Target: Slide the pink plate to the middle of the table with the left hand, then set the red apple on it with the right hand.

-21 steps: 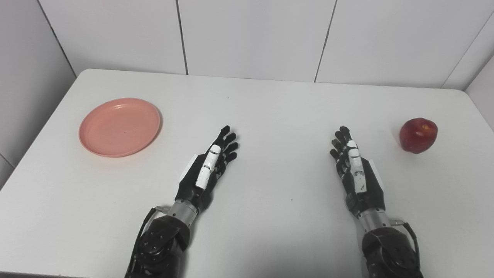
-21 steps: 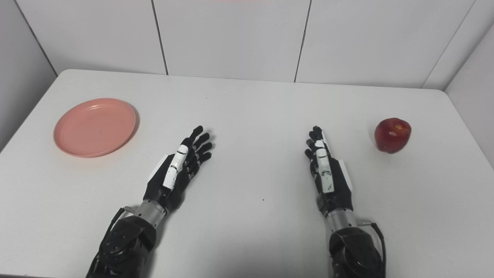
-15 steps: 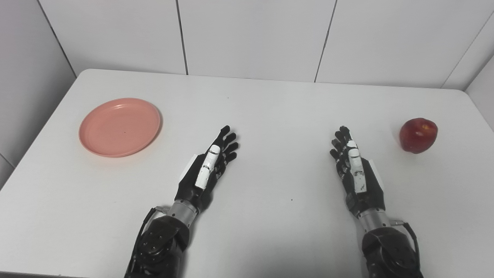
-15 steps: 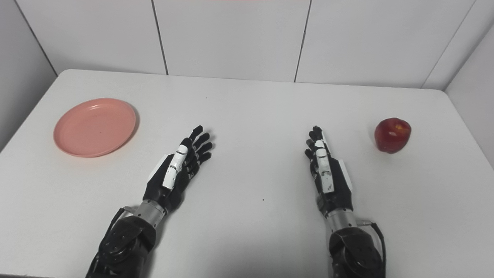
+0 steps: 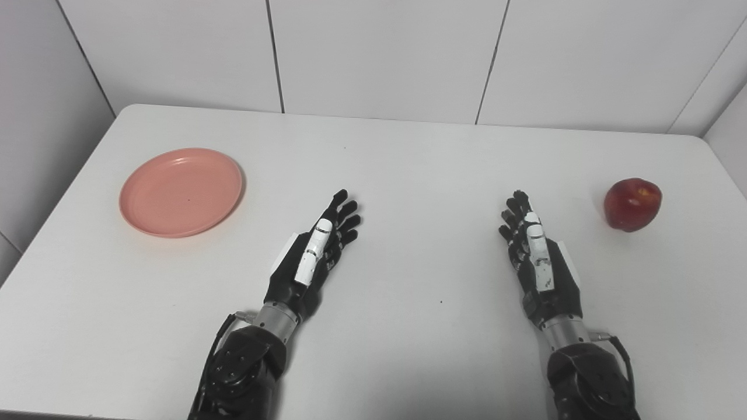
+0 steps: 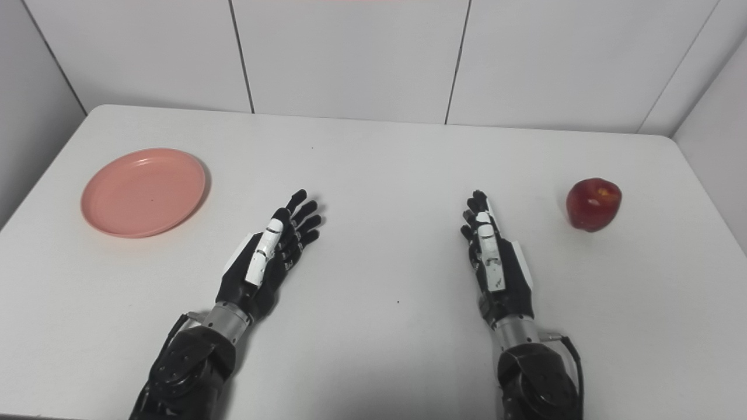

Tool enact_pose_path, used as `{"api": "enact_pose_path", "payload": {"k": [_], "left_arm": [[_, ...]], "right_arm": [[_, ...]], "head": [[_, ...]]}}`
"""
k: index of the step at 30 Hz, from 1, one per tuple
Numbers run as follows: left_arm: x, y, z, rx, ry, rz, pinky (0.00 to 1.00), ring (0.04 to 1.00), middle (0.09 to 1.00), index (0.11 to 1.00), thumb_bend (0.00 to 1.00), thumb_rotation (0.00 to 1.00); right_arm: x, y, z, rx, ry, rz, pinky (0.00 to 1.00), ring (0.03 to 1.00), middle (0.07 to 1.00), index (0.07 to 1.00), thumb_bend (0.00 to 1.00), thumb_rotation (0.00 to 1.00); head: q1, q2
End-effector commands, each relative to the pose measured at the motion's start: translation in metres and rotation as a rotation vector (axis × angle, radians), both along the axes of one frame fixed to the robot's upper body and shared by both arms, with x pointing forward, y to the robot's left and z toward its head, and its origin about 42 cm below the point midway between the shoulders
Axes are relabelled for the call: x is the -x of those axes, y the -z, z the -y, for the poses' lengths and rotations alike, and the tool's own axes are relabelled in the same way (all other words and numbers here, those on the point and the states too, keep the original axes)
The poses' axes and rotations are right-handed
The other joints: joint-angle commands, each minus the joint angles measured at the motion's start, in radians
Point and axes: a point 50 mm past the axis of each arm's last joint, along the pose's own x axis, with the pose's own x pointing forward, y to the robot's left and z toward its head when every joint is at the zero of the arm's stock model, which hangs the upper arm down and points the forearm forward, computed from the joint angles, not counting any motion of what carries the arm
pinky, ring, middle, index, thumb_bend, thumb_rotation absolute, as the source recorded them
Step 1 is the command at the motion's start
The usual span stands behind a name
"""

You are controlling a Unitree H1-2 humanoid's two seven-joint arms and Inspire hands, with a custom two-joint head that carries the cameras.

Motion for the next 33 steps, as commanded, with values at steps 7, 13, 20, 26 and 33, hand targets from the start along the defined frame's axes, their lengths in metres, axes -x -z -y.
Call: {"api": "enact_pose_path", "payload": {"k": [7, 13, 20, 26, 33], "left_arm": [[0.0, -0.001, 0.001, -0.01, -0.002, 0.028, 0.98, 0.963, 0.979, 0.975, 0.42, 1.0], [0.003, 0.004, 0.011, -0.018, 0.001, 0.031, 0.98, 0.964, 0.982, 0.978, 0.42, 1.0], [0.004, 0.01, 0.024, -0.001, -0.004, 0.027, 0.97, 0.964, 0.981, 0.979, 0.42, 1.0], [0.002, 0.017, 0.035, -0.002, -0.008, 0.03, 0.97, 0.963, 0.98, 0.98, 0.4, 1.0], [0.001, 0.017, 0.04, -0.01, -0.012, 0.028, 0.96, 0.959, 0.974, 0.969, 0.4, 0.99]], "right_arm": [[-0.001, -0.001, -0.005, -0.011, -0.018, 0.012, 1.0, 1.0, 1.0, 1.0, 0.23, 1.0], [0.002, 0.003, 0.003, -0.006, -0.017, 0.014, 1.0, 1.0, 1.0, 1.0, 0.25, 1.0], [0.005, 0.007, 0.012, -0.022, -0.01, 0.012, 1.0, 1.0, 1.0, 1.0, 0.24, 1.0], [0.004, 0.013, 0.022, -0.024, -0.028, 0.022, 1.0, 1.0, 1.0, 1.0, 0.22, 1.0], [0.003, 0.014, 0.022, -0.031, -0.03, 0.03, 1.0, 1.0, 1.0, 1.0, 0.17, 1.0]], "head": [[0.038, -0.02], [0.15, -0.061], [0.244, -0.105], [0.352, -0.156], [0.37, -0.173]]}}
